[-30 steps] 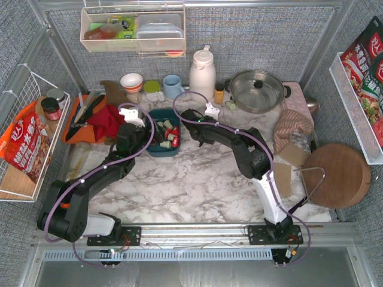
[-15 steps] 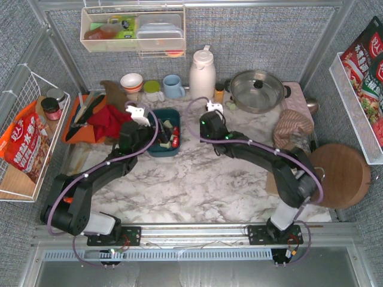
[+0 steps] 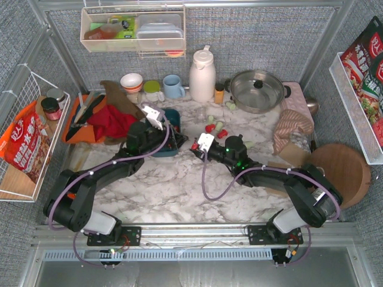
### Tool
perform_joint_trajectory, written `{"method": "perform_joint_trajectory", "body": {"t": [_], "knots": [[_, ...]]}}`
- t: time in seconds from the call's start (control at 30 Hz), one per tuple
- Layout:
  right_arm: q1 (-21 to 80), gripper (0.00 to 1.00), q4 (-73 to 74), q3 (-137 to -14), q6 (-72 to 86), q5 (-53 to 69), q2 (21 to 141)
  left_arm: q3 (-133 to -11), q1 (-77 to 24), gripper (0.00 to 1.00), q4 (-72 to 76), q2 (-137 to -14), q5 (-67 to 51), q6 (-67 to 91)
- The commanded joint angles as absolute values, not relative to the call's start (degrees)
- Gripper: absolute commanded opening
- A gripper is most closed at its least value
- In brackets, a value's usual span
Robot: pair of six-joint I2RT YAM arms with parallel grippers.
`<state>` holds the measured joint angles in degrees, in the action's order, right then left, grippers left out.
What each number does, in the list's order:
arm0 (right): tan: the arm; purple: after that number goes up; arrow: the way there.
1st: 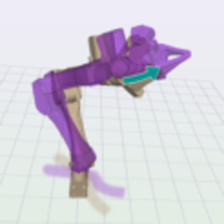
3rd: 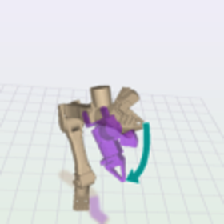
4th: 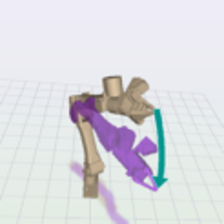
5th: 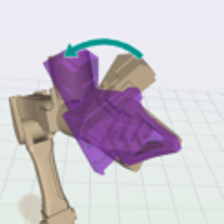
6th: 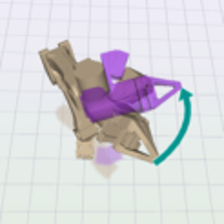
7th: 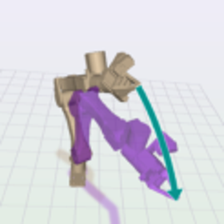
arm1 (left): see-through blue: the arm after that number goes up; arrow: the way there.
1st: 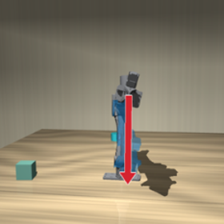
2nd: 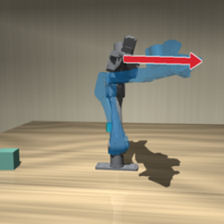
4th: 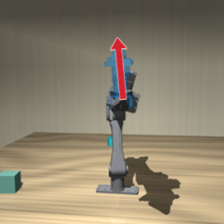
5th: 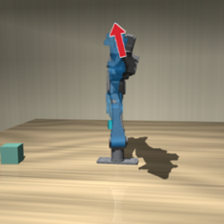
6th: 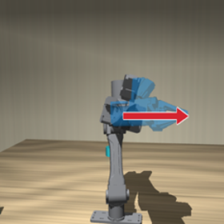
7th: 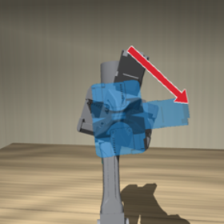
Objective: Mix the coffee capsules in the storage basket
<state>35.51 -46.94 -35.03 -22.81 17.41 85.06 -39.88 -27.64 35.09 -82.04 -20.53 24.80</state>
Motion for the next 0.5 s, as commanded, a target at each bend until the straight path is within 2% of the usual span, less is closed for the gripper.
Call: {"method": "perform_joint_trajectory", "body": {"t": [0.0, 0.17, 0.47], "knots": [[35.4, 0.03, -58.3, -34.3, -30.9, 26.1, 84.1, -41.4, -29.6, 0.90, 38.5, -84.1, -30.4, 22.5], [35.4, 0.01, -54.9, -34.7, -34.4, 27.0, 83.0, -41.6, -30.1, 0.88, 42.8, -86.4, -38.6, 23.7], [35.4, 0.00, -51.4, -35.3, -36.3, 27.7, 81.4, -41.8, -30.1, 0.84, 47.7, -88.7, -44.4, 27.1]]}}
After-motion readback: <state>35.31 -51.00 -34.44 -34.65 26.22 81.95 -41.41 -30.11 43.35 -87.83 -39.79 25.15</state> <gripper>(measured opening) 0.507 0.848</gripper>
